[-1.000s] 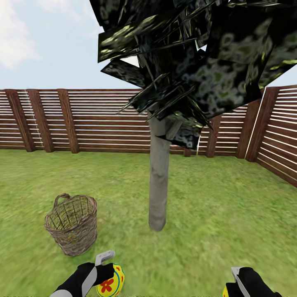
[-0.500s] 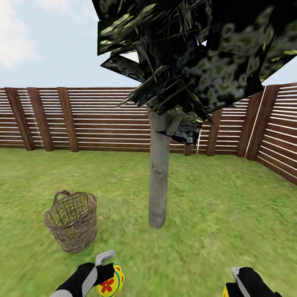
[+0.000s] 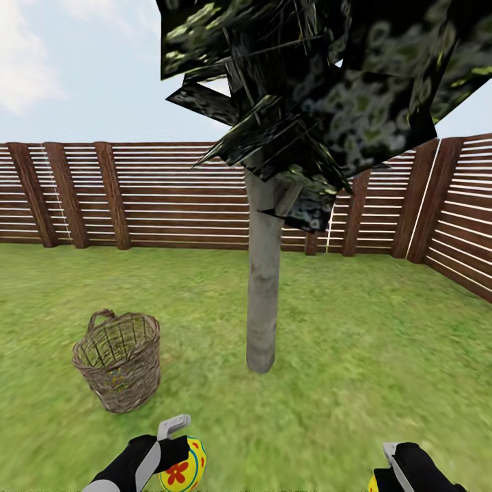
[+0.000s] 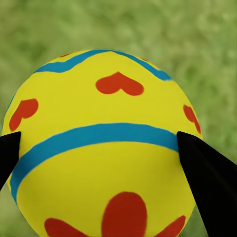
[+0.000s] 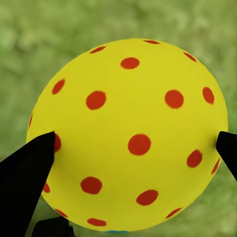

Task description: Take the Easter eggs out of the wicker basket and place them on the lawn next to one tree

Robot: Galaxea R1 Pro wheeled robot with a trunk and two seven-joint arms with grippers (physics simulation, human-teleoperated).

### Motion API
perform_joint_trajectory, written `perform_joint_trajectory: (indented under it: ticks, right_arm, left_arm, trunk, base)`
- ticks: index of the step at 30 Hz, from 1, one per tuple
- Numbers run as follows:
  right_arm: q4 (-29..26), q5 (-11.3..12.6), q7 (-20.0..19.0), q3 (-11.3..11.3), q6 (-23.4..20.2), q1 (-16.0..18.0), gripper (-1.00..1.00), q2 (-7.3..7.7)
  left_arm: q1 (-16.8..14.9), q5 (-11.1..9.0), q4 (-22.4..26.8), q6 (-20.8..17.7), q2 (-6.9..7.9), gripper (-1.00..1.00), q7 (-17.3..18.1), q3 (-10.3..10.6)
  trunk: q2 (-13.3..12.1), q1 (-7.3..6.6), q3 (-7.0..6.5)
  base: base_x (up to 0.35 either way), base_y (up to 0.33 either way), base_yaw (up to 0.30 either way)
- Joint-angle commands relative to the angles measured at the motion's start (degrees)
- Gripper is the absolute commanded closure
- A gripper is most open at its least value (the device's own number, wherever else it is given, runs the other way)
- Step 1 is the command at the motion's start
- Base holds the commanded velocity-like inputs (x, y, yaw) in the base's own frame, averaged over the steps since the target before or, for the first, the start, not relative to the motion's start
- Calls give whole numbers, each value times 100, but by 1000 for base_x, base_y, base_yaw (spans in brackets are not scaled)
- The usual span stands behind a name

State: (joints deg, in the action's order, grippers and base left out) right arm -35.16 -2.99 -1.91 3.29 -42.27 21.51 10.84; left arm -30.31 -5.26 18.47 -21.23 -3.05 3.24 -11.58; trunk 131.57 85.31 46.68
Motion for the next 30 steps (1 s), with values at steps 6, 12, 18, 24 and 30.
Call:
perform_joint_trajectory:
  ticks: [6, 12, 18, 24, 30]
  right_arm:
    - [-9, -26, -20, 13, -27, 2, 100, -3]
    - [-9, -18, -20, 22, -28, 2, 100, -3]
    - [-9, -24, -20, 22, -30, 2, 100, -3]
    - [-9, -26, -20, 21, -27, 2, 100, -3]
    - [-9, -26, -20, 11, -27, 2, 100, -3]
  left_arm:
    - [-1, -54, 11, -39, -6, 100, 1, -20]
    - [-1, -58, 14, -39, -3, 100, 1, -20]
    - [-1, -65, 15, -36, -2, 100, 1, -28]
    - [-1, -56, 17, -2, -2, 100, 43, -32]
    - [-1, -54, 17, -5, -9, 100, 45, -21]
  trunk:
    - [245, 131, 114]
    - [485, 263, 222]
    - [686, 373, 312]
    - [686, 373, 312]
    - [686, 373, 312]
  base:
    - [0, 0, 0]
    - [0, 0, 0]
    - [0, 0, 0]
    - [159, 0, 0]
    - [325, -74, 0]
